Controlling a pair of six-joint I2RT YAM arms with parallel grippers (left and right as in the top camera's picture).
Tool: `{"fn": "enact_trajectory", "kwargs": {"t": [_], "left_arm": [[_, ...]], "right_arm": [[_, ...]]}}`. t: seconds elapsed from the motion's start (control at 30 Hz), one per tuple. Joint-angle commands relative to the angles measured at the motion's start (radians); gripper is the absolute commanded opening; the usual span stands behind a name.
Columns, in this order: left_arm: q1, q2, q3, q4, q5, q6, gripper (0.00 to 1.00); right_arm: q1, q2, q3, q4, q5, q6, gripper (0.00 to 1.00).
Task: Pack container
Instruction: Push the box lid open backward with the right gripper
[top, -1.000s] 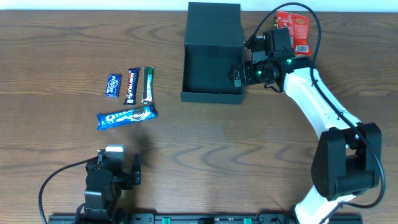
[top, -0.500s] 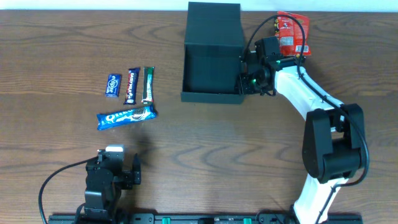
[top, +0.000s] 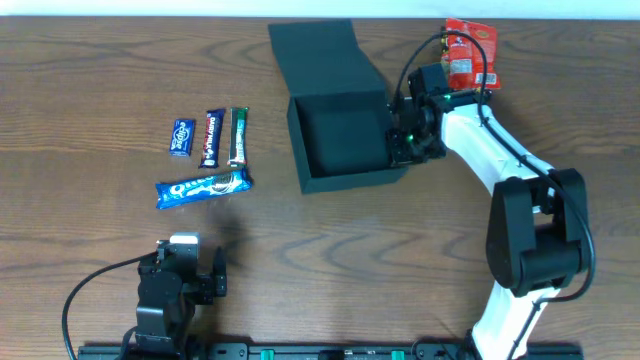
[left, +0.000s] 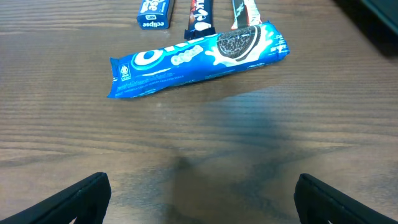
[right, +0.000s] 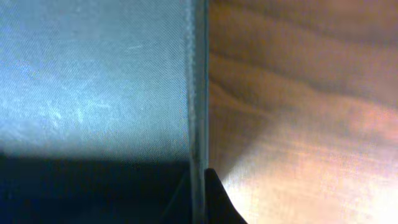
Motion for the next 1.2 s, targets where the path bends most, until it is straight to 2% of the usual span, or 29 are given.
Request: {"fn": "enact_trajectory", "kwargs": {"t": [0.0, 0.13, 0.3, 0.53, 0.9, 1.17], "left_arm": [[0.000, -0.006, -0.009, -0.018, -0.006, 0.014, 0.95], [0.000, -0.006, -0.009, -0.018, -0.006, 0.014, 0.96], [0.000, -0.006, -0.009, -0.019, -0.006, 0.014, 0.95], [0.000, -0.006, -0.009, -0.018, -0.006, 0.014, 0.95], [0.000, -0.006, -0.009, -0.018, -0.006, 0.014, 0.95], [0.000, -0.006, -0.009, -0.018, -0.006, 0.014, 0.96]], "right_arm": [[0.002, -0.001, -0.004, -0.051, -0.001, 0.148, 0.01], [0.016, -0.001, -0.004, -0.103, 0.021, 0.288, 0.01], [0.090, -0.024, -0.004, -0.176, 0.179, 0.413, 0.01], [0.189, -0.082, -0.004, -0.200, 0.287, 0.433, 0.01], [0.191, -0.082, -0.004, -0.236, 0.316, 0.448, 0.01], [0.192, -0.082, -0.004, -0.216, 0.317, 0.392, 0.02]]}}
